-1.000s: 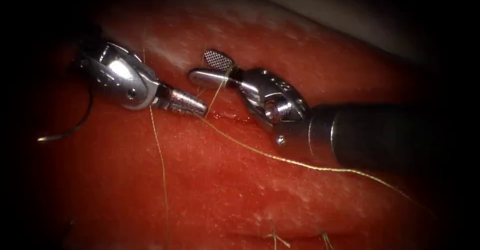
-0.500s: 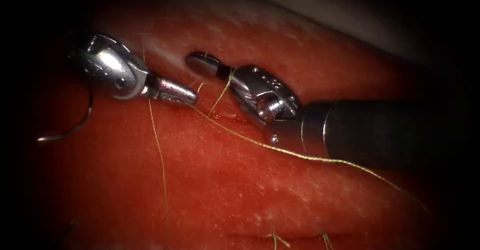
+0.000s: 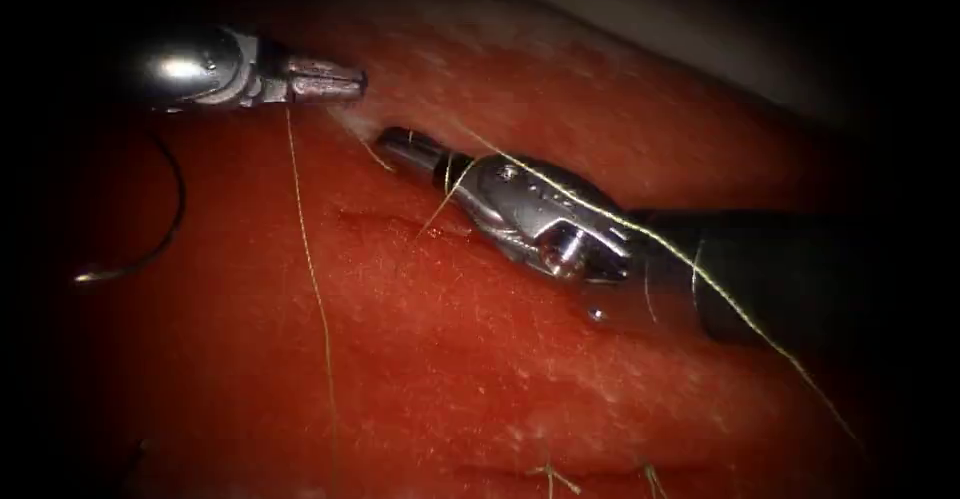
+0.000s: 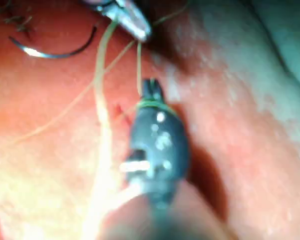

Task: Wound Closure

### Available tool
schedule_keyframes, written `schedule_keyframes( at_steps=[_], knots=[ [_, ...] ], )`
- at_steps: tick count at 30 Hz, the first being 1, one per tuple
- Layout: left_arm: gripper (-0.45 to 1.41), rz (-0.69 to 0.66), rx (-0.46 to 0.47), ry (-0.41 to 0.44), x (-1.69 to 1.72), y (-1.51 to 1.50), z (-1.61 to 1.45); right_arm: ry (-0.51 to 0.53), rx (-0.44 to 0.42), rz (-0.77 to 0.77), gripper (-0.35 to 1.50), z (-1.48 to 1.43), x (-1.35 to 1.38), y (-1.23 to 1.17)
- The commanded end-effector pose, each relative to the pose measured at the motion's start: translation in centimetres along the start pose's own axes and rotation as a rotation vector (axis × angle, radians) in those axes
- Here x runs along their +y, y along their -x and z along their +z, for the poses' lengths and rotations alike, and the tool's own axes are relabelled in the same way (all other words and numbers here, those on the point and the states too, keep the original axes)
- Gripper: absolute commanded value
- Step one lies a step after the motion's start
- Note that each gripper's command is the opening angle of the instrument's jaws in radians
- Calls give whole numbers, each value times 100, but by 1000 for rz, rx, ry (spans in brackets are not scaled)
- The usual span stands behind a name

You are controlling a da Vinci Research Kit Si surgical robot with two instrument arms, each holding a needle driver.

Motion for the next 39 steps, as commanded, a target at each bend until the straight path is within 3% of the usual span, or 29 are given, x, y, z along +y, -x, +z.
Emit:
schedule_keyframes(
  at_steps=[1, 7, 16, 20, 26, 39],
  knots=[
    [-35, -17, -14, -12, -3, 2, 9, -3, -10, -18, -35, 8, -4, 1],
    [-35, -41, -127, -87, -31, 3, 26, -12, -50, -54, -35, 1, -19, 3],
    [-35, 143, -197, -125, -69, -3, 40, -47, -97, -85, -35, -14, -43, 3],
    [-35, 144, -204, -141, -84, -6, 38, -42, -98, -84, -35, -23, -47, 0],
    [-35, 213, -247, -206, -127, 11, 52, -66, -94, -95, -35, -34, -77, 11],
    [-35, 247, -255, -211, -159, 22, 86, -42, -99, -107, -35, -50, -77, 24]
  ],
)
